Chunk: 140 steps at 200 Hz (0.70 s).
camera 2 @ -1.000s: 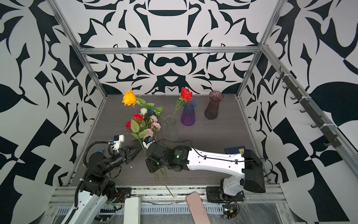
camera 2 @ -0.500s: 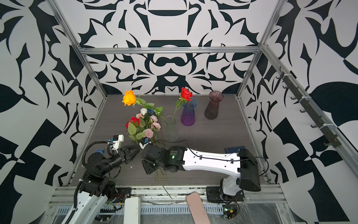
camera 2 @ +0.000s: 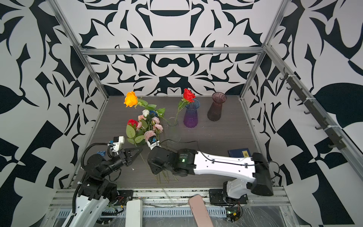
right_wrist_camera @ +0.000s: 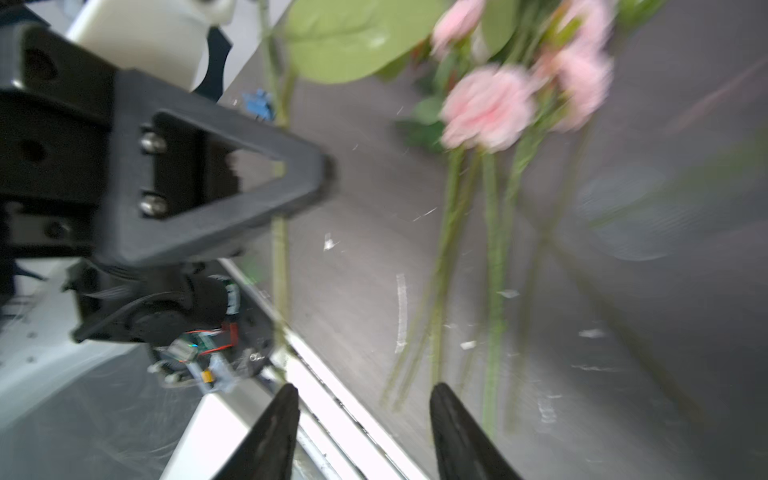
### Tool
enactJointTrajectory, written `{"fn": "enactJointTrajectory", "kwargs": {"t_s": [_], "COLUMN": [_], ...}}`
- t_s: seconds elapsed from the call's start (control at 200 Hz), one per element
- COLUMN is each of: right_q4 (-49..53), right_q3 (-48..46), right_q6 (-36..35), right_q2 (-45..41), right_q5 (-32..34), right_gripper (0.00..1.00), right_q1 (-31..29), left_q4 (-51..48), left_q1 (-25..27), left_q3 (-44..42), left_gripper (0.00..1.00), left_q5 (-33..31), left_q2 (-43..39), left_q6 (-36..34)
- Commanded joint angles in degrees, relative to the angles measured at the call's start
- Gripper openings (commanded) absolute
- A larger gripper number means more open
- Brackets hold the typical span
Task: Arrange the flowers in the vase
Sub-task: 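Grasp the red rose stem with the left gripper while the right gripper withdraws, then lower the red rose stem into the clear glass vase with the left gripper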
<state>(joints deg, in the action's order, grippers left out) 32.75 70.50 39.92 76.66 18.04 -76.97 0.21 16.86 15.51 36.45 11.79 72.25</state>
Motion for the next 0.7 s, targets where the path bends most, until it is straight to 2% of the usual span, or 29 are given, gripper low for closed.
{"fn": "enactJointTrajectory", "kwargs": {"t_s": [0.0, 0.105, 0.19, 0.325, 0.4, 0.455, 0.505, 0.58, 0.695], "right_q4": [3.3, 4.5, 5.0, -1.6, -2.9, -3.2, -1.3, -0.9, 3.7], "right_q3": [-5.6, -15.9, -25.7, -39.3, -44.9, -48.6, -49.9, -49.7, -49.5], "right_q6": [1.8, 7.8, 15.4, 17.1, 18.3, 20.3, 24.4, 23.2, 24.6], "right_q2": [-11.7, -23.5, -34.1, -48.3, -51.5, -51.6, -51.9, -53.7, -55.3], "right_q5": [16.2, 26.4, 31.0, 31.6, 31.3, 30.8, 31.5, 32.0, 32.6], "right_gripper": [0.58, 0.56, 0.49, 0.47, 0.47, 0.49, 0.52, 0.58, 0.59], "right_q1": [0.8, 1.9, 2.6, 2.9, 3.0, 3.0, 3.1, 3.2, 3.3], "left_q4": [-6.7, -9.6, -4.9, 4.4, 6.8, 7.0, 5.1, 0.3, -10.6], "left_q1": [-0.1, -0.1, -0.1, 0.0, 0.7, 3.1, 5.8, 12.2, 21.7], "left_q3": [9.4, 21.5, 31.5, 45.7, 53.9, 59.9, 65.2, 72.6, 84.9], "left_gripper": [0.00, 0.00, 0.00, 0.00, 0.00, 0.00, 0.00, 0.00, 0.00], "left_q5": [-2.4, -5.7, -5.9, -2.4, -1.5, -2.1, -6.4, -13.9, -24.7], "left_q2": [0.0, 4.4, 10.3, 24.2, 32.6, 38.2, 42.3, 49.3, 60.5], "left_q6": [-9.0, -19.3, -28.1, -35.8, -39.5, -44.3, -49.1, -58.2, -75.6]}}
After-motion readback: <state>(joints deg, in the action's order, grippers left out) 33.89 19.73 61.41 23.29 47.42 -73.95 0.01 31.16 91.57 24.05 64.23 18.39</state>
